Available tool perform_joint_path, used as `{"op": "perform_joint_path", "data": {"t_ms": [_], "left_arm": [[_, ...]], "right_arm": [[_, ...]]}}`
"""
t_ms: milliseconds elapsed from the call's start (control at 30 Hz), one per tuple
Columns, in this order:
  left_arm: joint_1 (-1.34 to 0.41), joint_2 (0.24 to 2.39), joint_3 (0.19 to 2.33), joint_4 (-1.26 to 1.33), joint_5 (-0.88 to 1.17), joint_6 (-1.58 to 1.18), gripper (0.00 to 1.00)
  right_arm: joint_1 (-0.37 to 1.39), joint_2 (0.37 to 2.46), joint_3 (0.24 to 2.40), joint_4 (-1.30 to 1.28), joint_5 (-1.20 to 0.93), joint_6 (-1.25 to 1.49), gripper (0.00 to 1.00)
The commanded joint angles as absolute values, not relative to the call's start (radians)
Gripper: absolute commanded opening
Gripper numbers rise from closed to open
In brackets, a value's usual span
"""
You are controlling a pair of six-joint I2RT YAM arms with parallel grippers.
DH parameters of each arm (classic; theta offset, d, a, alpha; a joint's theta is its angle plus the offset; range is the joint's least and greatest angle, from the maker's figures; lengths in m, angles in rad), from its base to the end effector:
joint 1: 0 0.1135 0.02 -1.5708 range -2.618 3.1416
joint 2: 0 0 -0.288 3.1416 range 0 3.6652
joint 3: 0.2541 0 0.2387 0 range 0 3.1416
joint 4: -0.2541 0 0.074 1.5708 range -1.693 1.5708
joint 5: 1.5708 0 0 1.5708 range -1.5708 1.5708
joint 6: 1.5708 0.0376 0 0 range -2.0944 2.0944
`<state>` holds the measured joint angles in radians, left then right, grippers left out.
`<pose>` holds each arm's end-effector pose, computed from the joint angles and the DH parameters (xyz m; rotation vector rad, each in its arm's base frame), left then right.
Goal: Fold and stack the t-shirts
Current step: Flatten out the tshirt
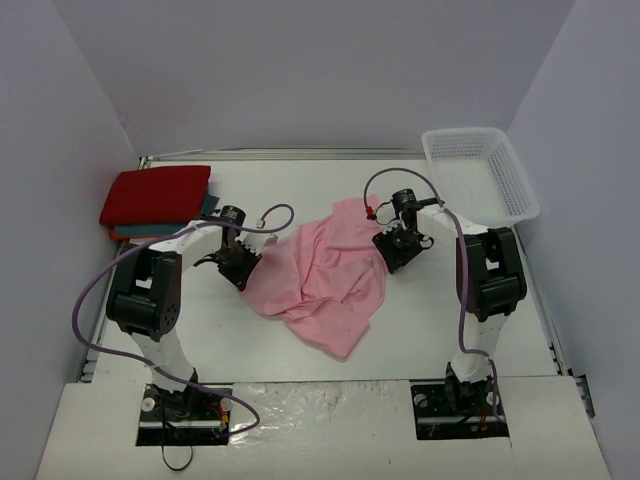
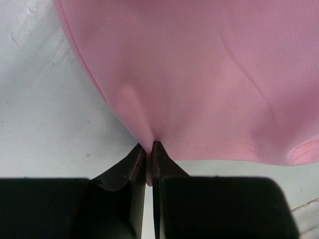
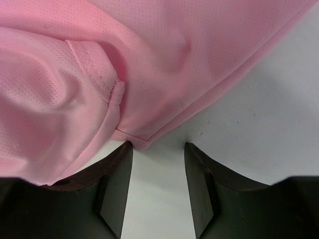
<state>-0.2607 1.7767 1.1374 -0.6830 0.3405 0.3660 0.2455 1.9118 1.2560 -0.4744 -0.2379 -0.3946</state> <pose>0.3127 -0.0964 0.1996 0.9335 2.6830 -0.4689 0.3695 0.1017 0.1916 -0.9088 2.5145 0.2740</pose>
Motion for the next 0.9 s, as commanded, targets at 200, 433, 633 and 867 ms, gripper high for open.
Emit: {"op": "perform_joint_path", "data": {"t_ms": [200, 433, 633, 867], "left_arm": [[-0.258, 1.806, 1.101, -0.710, 0.357, 0.390, 0.02], [-0.258, 1.793, 1.114, -0.700, 0.333, 0.348, 0.02], [-0.258, 1.773, 1.109, -0.698, 0.302, 0.345, 0.02], [-0.258, 1.740, 1.137, -0.716, 0.282, 0.347, 0.02]], "right_arm": [[0.250, 1.891, 1.236, -0.495, -0.210, -0.400, 0.42], [0.250, 1.881, 1.215, -0.491, -0.244, -0.411, 0.42], [0.250, 1.884, 1.209, -0.497, -0.253, -0.413, 0.43], [0.258, 1.919, 1.212, -0.497, -0.264, -0.413, 0.41]]}}
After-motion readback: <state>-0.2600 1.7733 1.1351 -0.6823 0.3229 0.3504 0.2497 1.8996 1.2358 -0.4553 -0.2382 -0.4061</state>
